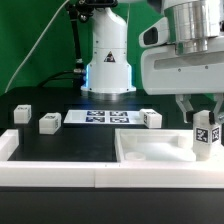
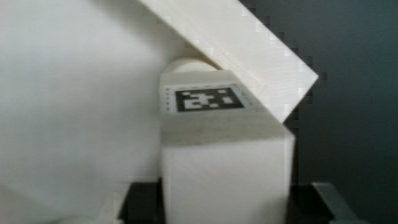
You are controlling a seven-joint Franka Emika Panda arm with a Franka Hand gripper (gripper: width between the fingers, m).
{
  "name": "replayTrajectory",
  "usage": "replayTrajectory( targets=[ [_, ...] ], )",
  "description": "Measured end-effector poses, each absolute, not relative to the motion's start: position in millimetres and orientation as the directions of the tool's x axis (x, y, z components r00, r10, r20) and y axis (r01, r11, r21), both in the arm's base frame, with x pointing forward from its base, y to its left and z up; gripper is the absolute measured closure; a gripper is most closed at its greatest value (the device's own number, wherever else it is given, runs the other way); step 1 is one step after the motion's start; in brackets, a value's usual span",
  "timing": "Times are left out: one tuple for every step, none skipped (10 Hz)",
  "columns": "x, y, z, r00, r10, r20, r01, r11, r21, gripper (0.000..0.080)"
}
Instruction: Assemble one leg
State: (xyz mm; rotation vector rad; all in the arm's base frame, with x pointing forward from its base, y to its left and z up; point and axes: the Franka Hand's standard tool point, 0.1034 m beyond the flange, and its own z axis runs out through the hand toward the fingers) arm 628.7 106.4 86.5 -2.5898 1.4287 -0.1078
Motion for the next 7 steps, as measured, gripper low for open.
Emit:
replayTrajectory(
  targets=[
    [627.9,107.0,86.5,0.475,-0.879,-0.029,-0.867,-0.462,-0.186,0.0504],
    [627.5,106.4,86.4,0.428,-0.903,-0.038,-0.892,-0.415,-0.182,0.0504],
    [628.4,101.1,86.2,0.395,-0.916,-0.064,-0.906,-0.377,-0.192,0.0504],
    [627.8,101.6,86.2,0.378,-0.923,-0.074,-0.914,-0.359,-0.190,0.0504],
    [627.4,103.1,85.7,0.391,-0.918,-0.072,-0.909,-0.372,-0.190,0.0504],
    [627.7,103.4,86.5,0.474,-0.878,-0.056,-0.868,-0.457,-0.193,0.0318],
    [629.0,105.0,88.6,0.500,-0.864,-0.058,-0.855,-0.483,-0.191,0.0207]
  ],
)
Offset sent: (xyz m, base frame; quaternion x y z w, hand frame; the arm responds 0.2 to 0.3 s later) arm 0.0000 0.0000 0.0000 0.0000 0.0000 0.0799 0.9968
